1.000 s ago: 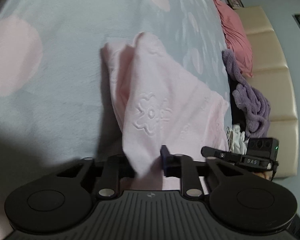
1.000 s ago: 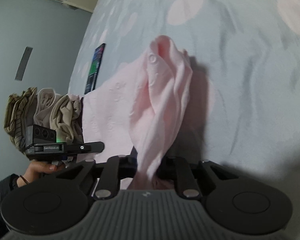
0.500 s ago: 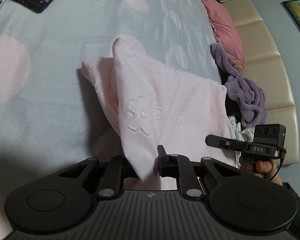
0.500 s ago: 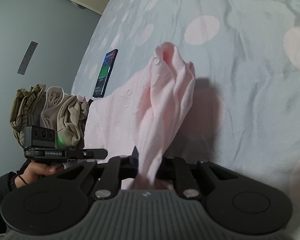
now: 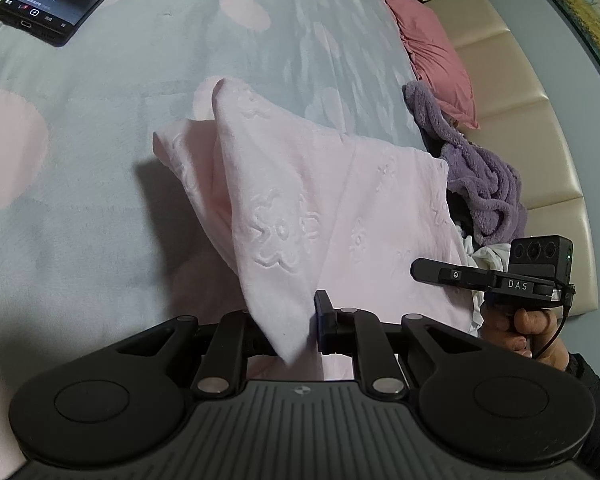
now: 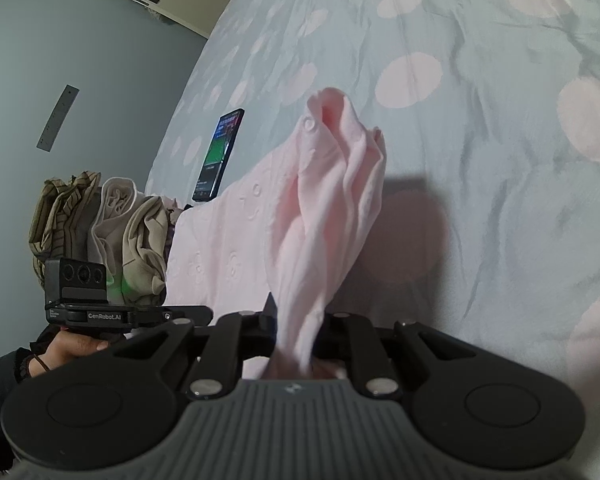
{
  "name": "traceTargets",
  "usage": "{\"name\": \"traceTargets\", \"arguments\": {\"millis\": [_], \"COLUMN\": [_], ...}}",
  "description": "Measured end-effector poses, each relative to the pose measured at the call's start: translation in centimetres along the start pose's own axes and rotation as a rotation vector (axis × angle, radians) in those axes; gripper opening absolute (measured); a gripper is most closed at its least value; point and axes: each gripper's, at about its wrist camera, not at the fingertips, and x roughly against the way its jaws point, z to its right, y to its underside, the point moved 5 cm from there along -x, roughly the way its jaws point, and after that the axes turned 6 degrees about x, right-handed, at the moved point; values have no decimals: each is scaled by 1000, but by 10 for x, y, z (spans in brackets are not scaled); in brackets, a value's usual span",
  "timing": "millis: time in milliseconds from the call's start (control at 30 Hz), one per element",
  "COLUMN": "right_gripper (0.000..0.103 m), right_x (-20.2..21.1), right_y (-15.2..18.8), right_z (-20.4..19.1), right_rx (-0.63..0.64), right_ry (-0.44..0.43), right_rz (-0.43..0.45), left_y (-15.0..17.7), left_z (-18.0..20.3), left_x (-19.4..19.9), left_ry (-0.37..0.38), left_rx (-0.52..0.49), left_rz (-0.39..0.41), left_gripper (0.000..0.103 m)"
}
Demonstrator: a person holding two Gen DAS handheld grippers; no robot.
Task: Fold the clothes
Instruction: 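Lift the folded dress with both tools and carry it toward the clothes stack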
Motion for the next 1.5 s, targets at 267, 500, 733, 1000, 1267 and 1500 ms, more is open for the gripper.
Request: {"name": "traceTargets", "arguments": {"millis": [267,500,733,1000,1267,1500], "right_gripper": [16,16,16,16,16,16], "right_x": [0,-1,17,54,73,78], "right_y": [0,-1,-17,-32,-24,-25], "right_z": [0,0,-17,-62,-113,-184], "right_rx": [3,5,28,70,105,175], "right_ry": [10,13,-18,-40,-12,-42], "right_rz": [-1,-3,48,119,126,142], "left_y": [-3,-2,-12,-1,16,29], "left_z": [3,5,30,59,82,90], "left_x": [-1,0,34,77,118,179], "left_ry": [0,-3,42,68,76,72], "left_rx": [-6,-23,-82,-153,-208,-223], "left_rz": [7,10,78,130,165,234], "left_gripper": [13,13,11,10,10,10]}}
